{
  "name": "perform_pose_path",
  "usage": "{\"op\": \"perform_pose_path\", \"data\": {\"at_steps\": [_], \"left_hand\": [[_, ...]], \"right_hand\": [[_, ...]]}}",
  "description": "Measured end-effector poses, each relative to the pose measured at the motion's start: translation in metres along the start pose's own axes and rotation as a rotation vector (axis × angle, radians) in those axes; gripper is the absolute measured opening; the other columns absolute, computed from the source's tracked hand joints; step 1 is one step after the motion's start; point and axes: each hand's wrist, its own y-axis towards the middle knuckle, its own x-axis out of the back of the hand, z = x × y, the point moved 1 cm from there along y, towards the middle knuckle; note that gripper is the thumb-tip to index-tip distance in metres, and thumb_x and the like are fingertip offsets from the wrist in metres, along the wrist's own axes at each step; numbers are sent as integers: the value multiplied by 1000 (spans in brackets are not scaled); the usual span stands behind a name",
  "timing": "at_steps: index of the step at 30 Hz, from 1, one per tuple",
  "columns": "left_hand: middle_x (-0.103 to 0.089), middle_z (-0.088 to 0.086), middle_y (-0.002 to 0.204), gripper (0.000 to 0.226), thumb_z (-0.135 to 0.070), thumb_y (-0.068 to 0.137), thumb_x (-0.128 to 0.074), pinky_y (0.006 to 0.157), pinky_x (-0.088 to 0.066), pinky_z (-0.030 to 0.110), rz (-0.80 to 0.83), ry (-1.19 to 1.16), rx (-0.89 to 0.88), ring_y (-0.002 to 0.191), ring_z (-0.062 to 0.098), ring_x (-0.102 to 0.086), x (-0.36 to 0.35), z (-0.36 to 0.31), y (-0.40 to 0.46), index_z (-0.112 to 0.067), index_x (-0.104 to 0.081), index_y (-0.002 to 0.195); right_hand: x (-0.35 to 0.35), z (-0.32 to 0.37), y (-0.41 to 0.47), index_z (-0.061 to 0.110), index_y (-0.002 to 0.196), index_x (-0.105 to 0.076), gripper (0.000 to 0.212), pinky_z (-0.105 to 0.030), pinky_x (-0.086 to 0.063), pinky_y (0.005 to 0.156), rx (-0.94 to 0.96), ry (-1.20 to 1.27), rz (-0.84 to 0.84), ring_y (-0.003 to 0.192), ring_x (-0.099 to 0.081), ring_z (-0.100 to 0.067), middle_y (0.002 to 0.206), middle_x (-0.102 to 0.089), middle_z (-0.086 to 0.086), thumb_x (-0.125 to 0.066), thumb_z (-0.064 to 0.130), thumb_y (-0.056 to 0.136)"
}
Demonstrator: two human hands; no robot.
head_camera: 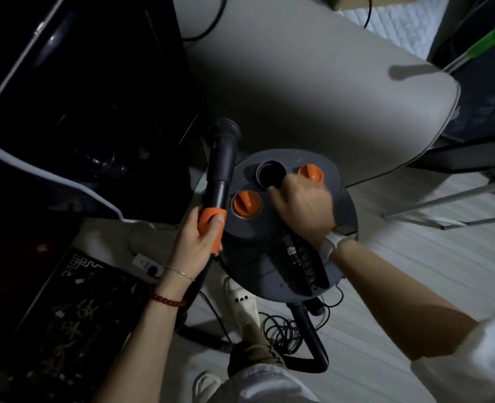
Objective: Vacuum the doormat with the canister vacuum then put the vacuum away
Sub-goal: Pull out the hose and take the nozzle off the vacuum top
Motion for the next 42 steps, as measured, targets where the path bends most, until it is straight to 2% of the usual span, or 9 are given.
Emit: {"op": "perform_pose_path", "data": {"at_steps": [3,8,13,19,22,26,31,36,42], "left_hand": [[-53,4,62,9,-24,92,-53,50,-45,27,-25,7,-3,48,11,-52,7,4,-3,-32,-48,89],[-53,5,60,10,-37,84,-54,51,-45,30,-42,-7,11,49,15,-53,18,12,-11,-32,-50,91],[-53,6,63,10,-22,92,-51,54,-45,31,-72,-26,14,54,20,-53,24,15,-22,-32,-49,92],[-53,5,63,11,-20,93,-51,51,-46,23,-99,-46,-7,53,15,-53,32,14,-40,-31,-49,90],[-54,4,61,9,-20,92,-52,49,-46,17,-114,-60,-28,48,5,-54,38,13,-58,-28,-50,88],[-57,3,61,5,-19,91,-54,52,-47,24,-126,-188,0,49,9,-56,52,21,-99,-22,-54,87],[-62,-4,59,17,-32,84,-63,55,-47,22,-140,-381,14,53,9,-59,84,51,-190,-18,-58,93],[-63,0,61,8,-19,92,-50,51,-52,23,-369,-602,-17,49,9,-60,144,105,-290,-15,-57,92],[-57,0,66,18,-25,97,-41,50,-49,20,-628,-852,-76,48,7,-57,222,155,-387,-14,-51,87]], "right_hand": [[-14,36,-8,14,59,-57,37,-26,-42,54,137,-99,123,48,-59,-25,52,-61,-6,-57,45,79],[-15,53,6,18,37,-40,50,-22,-22,51,91,-224,146,29,-45,-22,33,-48,-2,-85,28,54],[-23,61,0,10,77,-60,30,-32,-22,69,-39,-82,246,82,-62,-35,86,-68,-15,-42,26,94],[-10,64,-20,12,88,-58,39,-38,-39,80,-195,86,204,83,-62,-34,85,-68,-13,-38,45,95],[-2,75,-62,14,84,-53,26,-39,-47,67,-204,527,180,68,-60,-24,71,-62,-4,-46,38,93],[4,112,-129,18,87,-53,10,-26,-41,65,-165,773,327,67,-52,-7,71,-55,7,-50,24,94],[4,171,-206,16,94,-58,21,-18,-43,69,-78,881,392,71,-55,-2,78,-59,3,-46,33,90],[-10,247,-313,23,98,-55,14,-30,-48,80,37,973,611,81,-60,-6,83,-60,9,-45,32,95],[-13,327,-430,29,113,-48,47,-32,-46,89,209,944,963,101,-58,-15,106,-60,4,-45,61,80]]}}
